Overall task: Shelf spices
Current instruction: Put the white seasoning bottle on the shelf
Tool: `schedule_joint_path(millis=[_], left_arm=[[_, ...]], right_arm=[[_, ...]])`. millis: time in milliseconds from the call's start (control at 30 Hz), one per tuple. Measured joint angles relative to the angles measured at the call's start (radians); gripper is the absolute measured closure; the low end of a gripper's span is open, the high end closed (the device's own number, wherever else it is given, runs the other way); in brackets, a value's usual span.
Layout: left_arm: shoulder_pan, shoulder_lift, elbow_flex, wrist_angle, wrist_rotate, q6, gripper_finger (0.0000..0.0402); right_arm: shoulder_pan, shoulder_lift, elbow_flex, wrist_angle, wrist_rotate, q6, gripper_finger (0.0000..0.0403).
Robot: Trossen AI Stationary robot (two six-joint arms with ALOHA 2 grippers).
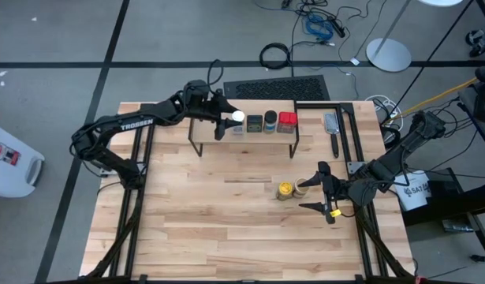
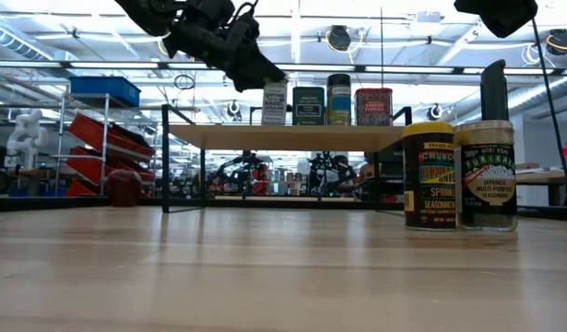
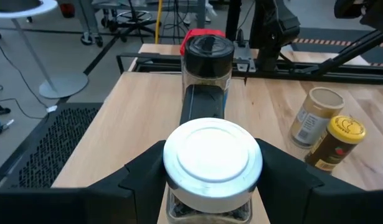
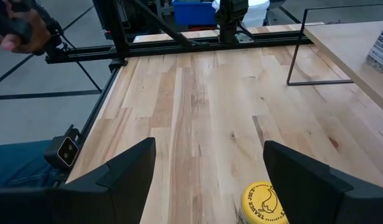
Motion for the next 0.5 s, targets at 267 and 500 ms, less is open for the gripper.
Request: schedule_joint_path(millis=[267,500], left_arm=[[0.0,0.0,0.0,0.019,-0.009,0.03,0.0185],[0.0,0.001,0.0,0.019,-0.024,0.031,0.0185]], right_arm=[[0.0,0.0,0.0,0.0,0.0,0.0,0.0117],[0.0,0.0,0.0,0.0,0.0,0.0,0.0117]])
